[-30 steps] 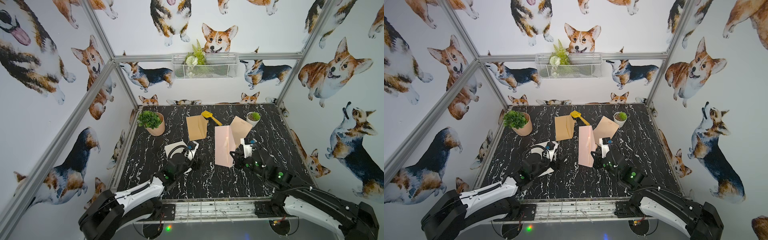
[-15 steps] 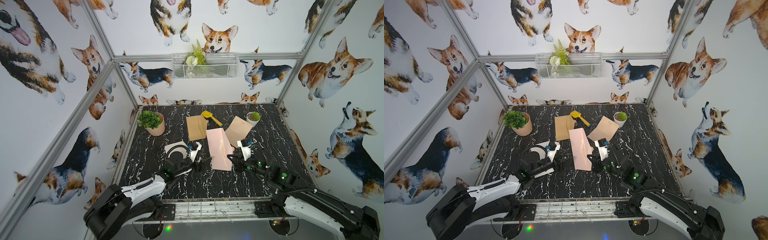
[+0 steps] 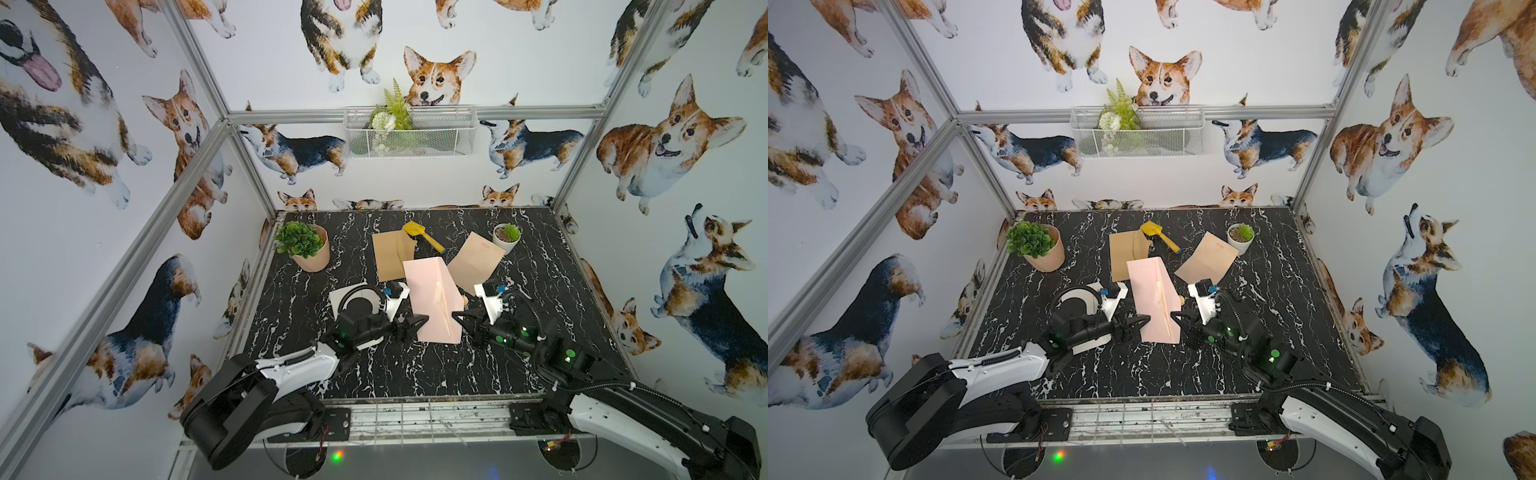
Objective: Take the letter paper out of the envelope
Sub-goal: Pick up the envelope from the center of the board.
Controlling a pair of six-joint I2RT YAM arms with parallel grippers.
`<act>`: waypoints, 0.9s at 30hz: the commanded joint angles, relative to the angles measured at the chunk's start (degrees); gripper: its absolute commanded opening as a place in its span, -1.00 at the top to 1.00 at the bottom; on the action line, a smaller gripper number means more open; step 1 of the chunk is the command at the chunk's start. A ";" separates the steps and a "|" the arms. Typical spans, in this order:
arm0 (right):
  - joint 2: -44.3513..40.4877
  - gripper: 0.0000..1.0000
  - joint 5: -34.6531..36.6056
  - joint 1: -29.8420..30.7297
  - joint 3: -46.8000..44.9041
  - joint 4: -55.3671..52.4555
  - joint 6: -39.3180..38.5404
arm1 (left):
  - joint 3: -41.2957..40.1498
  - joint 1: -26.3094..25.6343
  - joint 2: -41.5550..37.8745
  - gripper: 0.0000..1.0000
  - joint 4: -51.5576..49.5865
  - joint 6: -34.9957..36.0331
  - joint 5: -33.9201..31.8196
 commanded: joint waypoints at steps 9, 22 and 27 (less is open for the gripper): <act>1.14 1.00 1.04 -0.01 -2.03 6.11 1.12 | 0.62 0.25 0.21 -0.45 1.82 -0.72 2.46; 3.00 1.00 3.02 -0.01 -2.31 7.19 1.94 | 1.07 0.26 -0.80 0.50 0.44 -1.10 2.95; 1.46 1.00 4.29 -0.01 -2.60 6.15 1.46 | 1.06 0.22 -1.05 0.83 0.09 -1.18 2.61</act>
